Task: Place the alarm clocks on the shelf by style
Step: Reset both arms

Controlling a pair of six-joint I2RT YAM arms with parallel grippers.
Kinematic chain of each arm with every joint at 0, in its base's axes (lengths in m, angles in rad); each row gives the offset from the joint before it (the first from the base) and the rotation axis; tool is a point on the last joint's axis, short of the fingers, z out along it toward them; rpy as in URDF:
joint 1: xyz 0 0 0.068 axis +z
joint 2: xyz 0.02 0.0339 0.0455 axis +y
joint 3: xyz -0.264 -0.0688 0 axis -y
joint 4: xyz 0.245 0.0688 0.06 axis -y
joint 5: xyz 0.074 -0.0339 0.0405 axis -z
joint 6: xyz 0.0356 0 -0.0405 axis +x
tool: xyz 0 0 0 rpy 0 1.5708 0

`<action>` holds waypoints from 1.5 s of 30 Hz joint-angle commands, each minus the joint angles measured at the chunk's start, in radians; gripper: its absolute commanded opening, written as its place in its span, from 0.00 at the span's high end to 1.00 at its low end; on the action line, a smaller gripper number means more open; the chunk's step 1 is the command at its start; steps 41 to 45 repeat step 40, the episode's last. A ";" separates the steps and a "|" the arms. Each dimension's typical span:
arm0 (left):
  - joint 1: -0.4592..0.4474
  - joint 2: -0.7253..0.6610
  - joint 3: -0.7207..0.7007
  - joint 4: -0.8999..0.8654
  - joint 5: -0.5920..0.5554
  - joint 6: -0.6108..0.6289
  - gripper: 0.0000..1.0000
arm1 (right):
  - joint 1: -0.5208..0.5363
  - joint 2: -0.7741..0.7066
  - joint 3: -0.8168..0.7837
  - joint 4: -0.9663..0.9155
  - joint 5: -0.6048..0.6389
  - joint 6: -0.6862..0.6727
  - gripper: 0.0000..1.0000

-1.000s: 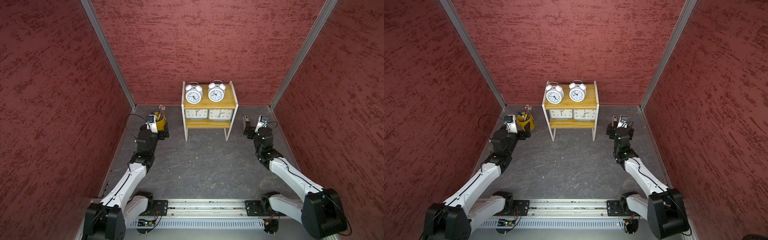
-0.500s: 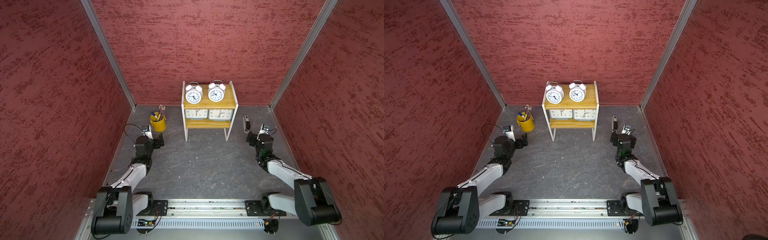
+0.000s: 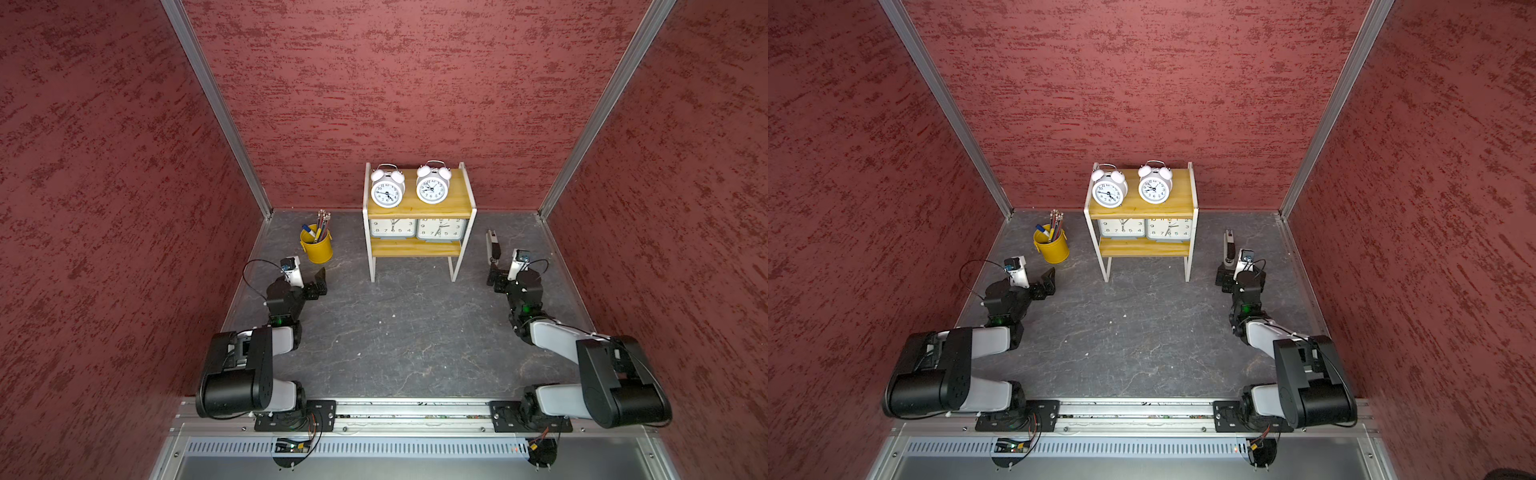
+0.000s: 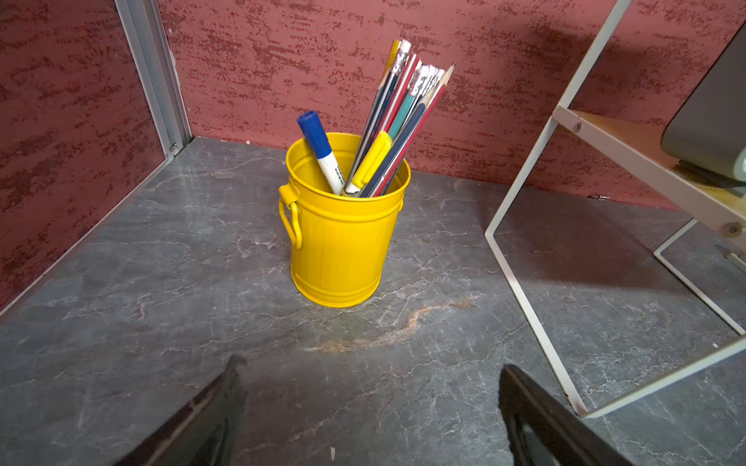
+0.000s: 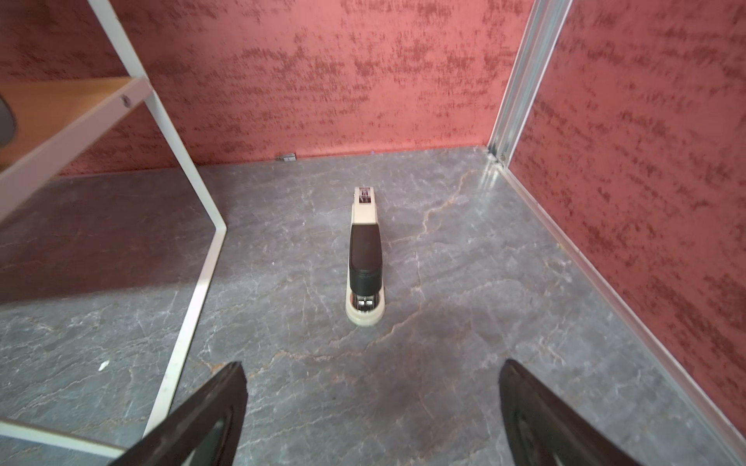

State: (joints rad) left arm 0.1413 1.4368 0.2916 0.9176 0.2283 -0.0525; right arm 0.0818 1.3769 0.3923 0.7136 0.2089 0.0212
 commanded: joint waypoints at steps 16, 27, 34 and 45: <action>-0.071 0.101 0.084 -0.007 -0.086 0.056 0.00 | -0.011 0.180 -0.029 0.267 -0.028 -0.040 0.01; -0.081 0.100 0.089 -0.017 -0.102 0.064 0.00 | -0.012 0.180 -0.031 0.268 -0.027 -0.042 0.02; -0.080 0.100 0.090 -0.019 -0.095 0.063 0.00 | -0.011 0.179 -0.032 0.268 -0.027 -0.041 0.02; -0.080 0.101 0.090 -0.018 -0.087 0.066 0.00 | -0.012 0.179 -0.031 0.269 -0.026 -0.042 0.01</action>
